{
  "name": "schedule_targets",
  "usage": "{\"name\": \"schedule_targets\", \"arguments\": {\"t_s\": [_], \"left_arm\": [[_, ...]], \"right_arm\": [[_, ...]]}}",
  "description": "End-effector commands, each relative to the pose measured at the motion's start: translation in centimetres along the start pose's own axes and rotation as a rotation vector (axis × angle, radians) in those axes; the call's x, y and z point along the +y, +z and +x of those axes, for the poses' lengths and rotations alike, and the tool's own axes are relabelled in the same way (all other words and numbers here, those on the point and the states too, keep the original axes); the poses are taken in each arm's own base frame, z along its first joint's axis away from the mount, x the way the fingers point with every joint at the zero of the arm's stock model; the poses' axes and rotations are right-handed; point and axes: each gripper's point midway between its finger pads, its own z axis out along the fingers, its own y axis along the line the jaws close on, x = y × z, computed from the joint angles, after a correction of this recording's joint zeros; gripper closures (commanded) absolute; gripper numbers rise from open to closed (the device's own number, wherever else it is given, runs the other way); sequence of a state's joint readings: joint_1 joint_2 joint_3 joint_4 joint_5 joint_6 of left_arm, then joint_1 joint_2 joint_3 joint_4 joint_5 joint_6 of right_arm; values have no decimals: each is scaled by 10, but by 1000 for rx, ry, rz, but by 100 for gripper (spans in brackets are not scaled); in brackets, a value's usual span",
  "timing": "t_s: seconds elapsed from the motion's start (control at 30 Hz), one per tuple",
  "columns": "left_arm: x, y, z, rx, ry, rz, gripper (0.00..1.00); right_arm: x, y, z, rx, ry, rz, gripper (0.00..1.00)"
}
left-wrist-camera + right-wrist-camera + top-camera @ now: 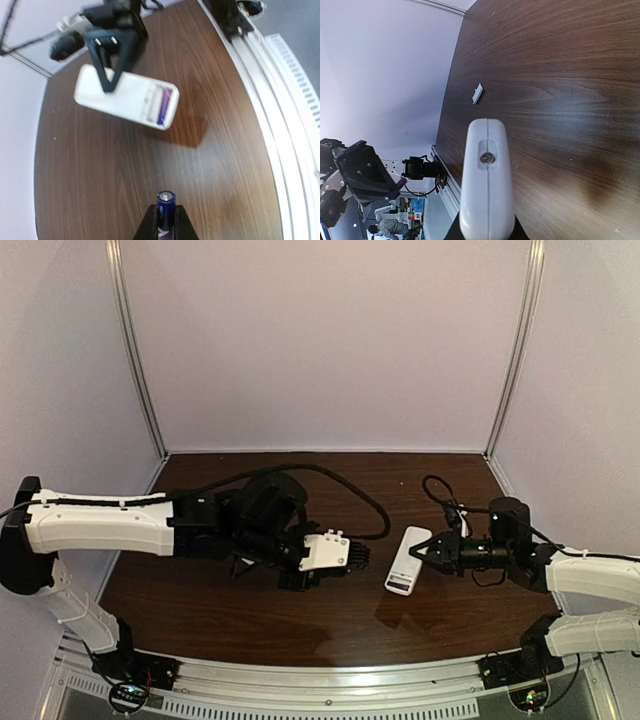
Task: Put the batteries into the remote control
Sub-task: Place the battery in the battery compartment.
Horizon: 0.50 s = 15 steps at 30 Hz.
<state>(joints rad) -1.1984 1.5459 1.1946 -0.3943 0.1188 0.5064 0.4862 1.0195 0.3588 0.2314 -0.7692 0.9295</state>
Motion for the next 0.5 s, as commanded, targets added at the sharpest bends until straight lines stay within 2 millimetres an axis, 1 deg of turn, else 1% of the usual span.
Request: {"name": "schedule_targets", "arguments": {"t_s": [0.0,0.07,0.17,0.27,0.47], "left_arm": [[15,-16,-47,-249,-48,-56,100],[16,-16,-53,-266,-69,-39,100],[15,-9,-62,-288,-86,-8,100],[10,-2,-67,-320,-85,34,100],[7,4,-70,-371,-73,40,100]], "right_arm": [[31,6,-5,11,-15,-78,100],[36,10,-3,18,-12,-93,100],[43,18,3,37,-5,-114,100],[48,25,7,53,-4,-130,100],[54,33,12,70,-4,-151,100]]}}
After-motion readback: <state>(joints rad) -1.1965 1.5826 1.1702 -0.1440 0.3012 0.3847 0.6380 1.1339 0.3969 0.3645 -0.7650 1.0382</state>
